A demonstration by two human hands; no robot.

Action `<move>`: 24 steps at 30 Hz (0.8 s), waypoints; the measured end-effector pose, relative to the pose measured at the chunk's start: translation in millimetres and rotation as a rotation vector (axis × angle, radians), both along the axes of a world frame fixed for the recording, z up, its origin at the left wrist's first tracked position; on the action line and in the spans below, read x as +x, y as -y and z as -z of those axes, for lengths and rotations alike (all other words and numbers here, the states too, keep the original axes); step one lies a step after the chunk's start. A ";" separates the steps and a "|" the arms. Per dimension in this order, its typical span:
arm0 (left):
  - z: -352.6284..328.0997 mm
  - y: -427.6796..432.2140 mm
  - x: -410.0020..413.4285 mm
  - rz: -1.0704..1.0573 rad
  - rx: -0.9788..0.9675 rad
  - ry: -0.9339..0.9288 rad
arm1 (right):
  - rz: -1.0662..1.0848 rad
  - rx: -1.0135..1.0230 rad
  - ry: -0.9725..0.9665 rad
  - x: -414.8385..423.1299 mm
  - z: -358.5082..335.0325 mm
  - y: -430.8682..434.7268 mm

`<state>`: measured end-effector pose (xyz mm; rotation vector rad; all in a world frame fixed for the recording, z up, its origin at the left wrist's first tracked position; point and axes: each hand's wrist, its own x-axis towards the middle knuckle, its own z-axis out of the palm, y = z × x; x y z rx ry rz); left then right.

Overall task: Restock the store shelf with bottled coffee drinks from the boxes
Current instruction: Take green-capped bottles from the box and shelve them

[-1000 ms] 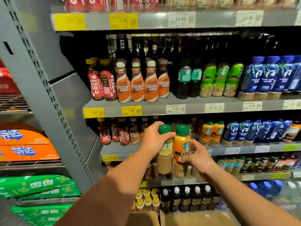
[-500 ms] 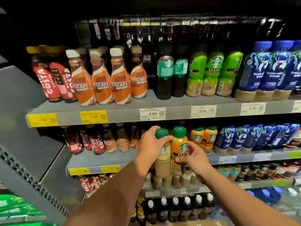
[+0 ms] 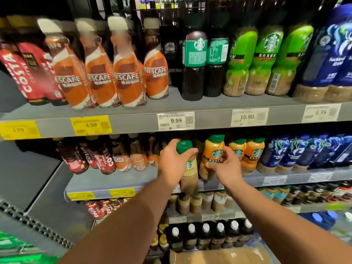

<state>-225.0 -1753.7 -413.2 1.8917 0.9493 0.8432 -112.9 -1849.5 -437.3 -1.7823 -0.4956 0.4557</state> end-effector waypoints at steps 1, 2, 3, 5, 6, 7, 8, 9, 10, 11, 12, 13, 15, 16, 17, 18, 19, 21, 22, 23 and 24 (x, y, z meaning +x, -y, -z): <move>1.8 -0.5 0.1 0.005 0.002 -0.002 | 0.016 -0.022 0.030 0.5 3.0 -1.9; 3.5 -1.1 0.1 0.009 0.001 0.000 | 0.031 -0.042 0.060 0.5 6.5 -3.3; 4.9 -2.0 0.0 0.010 -0.002 0.003 | 0.043 -0.055 0.084 0.5 10.2 -4.5; 7.1 -3.7 0.7 0.024 -0.025 0.008 | 0.056 -0.040 0.091 1.2 16.6 -6.9; 8.5 -4.1 0.9 0.037 -0.044 0.012 | 0.056 -0.024 0.085 1.7 18.8 -8.3; 9.7 -4.5 1.1 0.048 -0.064 0.017 | 0.054 -0.018 0.087 2.4 20.2 -9.8; 10.9 -5.0 1.4 0.057 -0.082 0.021 | 0.058 -0.020 0.094 3.2 21.1 -11.4; 11.6 -5.6 1.5 0.062 -0.095 0.024 | 0.067 -0.022 0.101 4.2 21.8 -13.1; 12.3 -6.5 1.7 0.064 -0.106 0.027 | 0.078 -0.019 0.104 5.2 22.2 -15.0; 12.7 -7.3 1.9 0.066 -0.117 0.032 | 0.090 -0.017 0.107 6.5 22.9 -16.8; 12.7 -8.3 2.6 0.065 -0.127 0.037 | 0.104 -0.018 0.109 8.1 24.3 -18.0; 12.1 -9.3 3.3 0.059 -0.133 0.039 | 0.120 -0.029 0.111 9.6 26.1 -18.5; 10.6 -11.4 5.2 0.034 -0.133 0.041 | 0.150 -0.076 0.123 11.5 31.2 -16.9; 10.2 -12.5 6.5 0.026 -0.128 0.040 | 0.166 -0.099 0.131 12.3 33.7 -15.8; 10.1 -13.1 7.7 0.021 -0.117 0.037 | 0.181 -0.120 0.143 13.2 35.6 -15.0; 10.2 -13.2 9.2 0.020 -0.103 0.031 | 0.193 -0.138 0.157 13.9 36.5 -14.4; 11.0 -12.8 10.7 0.022 -0.093 0.026 | 0.202 -0.154 0.170 14.2 36.4 -14.3; 12.0 -11.6 13.4 0.018 -0.072 0.017 | 0.231 -0.176 0.186 14.1 34.7 -15.6; 12.1 -11.2 14.7 0.010 -0.057 0.009 | 0.255 -0.179 0.187 13.1 33.7 -16.5; 12.1 -11.2 15.9 0.006 -0.044 0.003 | 0.283 -0.177 0.183 11.4 32.9 -17.6; 12.1 -11.5 17.3 0.009 -0.039 -0.002 | 0.312 -0.172 0.172 9.2 33.1 -18.8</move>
